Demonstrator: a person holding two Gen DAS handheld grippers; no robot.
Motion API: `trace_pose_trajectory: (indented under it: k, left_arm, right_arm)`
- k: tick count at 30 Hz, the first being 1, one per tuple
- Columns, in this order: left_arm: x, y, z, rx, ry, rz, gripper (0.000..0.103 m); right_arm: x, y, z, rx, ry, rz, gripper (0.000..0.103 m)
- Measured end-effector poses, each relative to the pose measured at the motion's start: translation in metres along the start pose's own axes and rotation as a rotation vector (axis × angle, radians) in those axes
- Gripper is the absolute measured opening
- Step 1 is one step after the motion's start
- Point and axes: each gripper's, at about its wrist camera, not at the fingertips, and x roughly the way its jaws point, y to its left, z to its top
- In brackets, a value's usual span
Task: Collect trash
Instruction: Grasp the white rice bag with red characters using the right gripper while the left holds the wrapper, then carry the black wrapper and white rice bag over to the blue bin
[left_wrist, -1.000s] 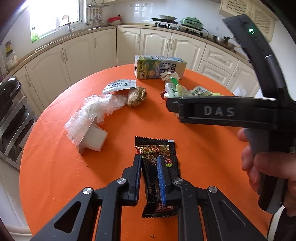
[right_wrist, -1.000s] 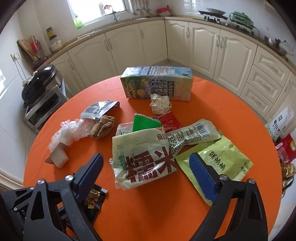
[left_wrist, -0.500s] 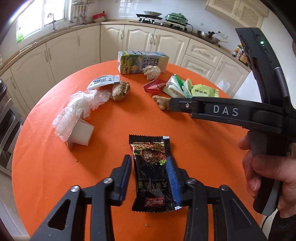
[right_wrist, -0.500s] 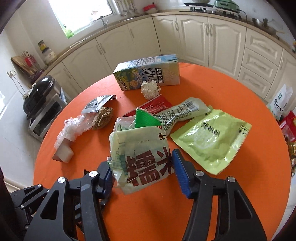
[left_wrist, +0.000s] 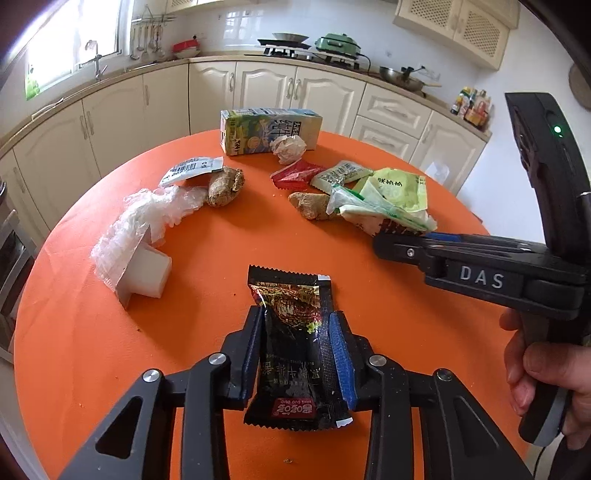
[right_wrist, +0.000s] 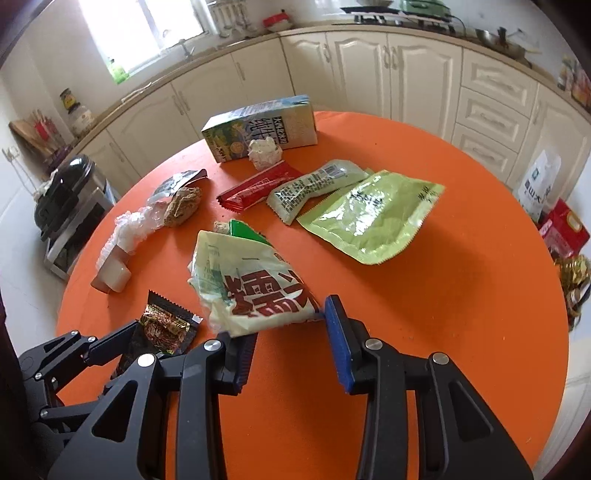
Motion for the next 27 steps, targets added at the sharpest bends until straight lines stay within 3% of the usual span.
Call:
trace_pose_trajectory:
  k: [2, 4, 11, 13, 14, 20, 27]
  left_arm:
    - [-0.003, -0.005, 0.000, 0.000, -0.009, 0.016, 0.019]
    - [-0.003, -0.003, 0.000, -0.045, 0.007, -0.010, 0.002]
    - [-0.006, -0.007, 0.002, -0.075, 0.016, 0.025, 0.003]
    - [-0.007, -0.008, 0.001, -0.063, 0.026, 0.036, 0.004]
    - [-0.008, -0.008, 0.000, -0.057, 0.028, 0.035, 0.004]
    - [-0.008, -0.011, -0.002, -0.052, 0.018, -0.005, 0.002]
    - [-0.018, -0.022, -0.003, -0.037, -0.017, -0.019, 0.001]
  right_arm:
    - [0.006, 0.004, 0.005, -0.047, -0.002, 0.019, 0.039]
    - [0.010, 0.006, 0.010, -0.077, -0.004, 0.043, 0.039]
    - [0.019, 0.015, 0.025, -0.181, -0.014, 0.072, 0.039]
    - [0.021, 0.013, 0.027, -0.170, -0.017, 0.105, 0.029]
    - [0.022, 0.011, 0.027, -0.153, -0.016, 0.124, 0.016]
    - [0.011, -0.008, 0.014, -0.053, -0.033, 0.167, 0.016]
    - [-0.028, -0.026, -0.010, 0.016, -0.074, 0.169, 0.016]
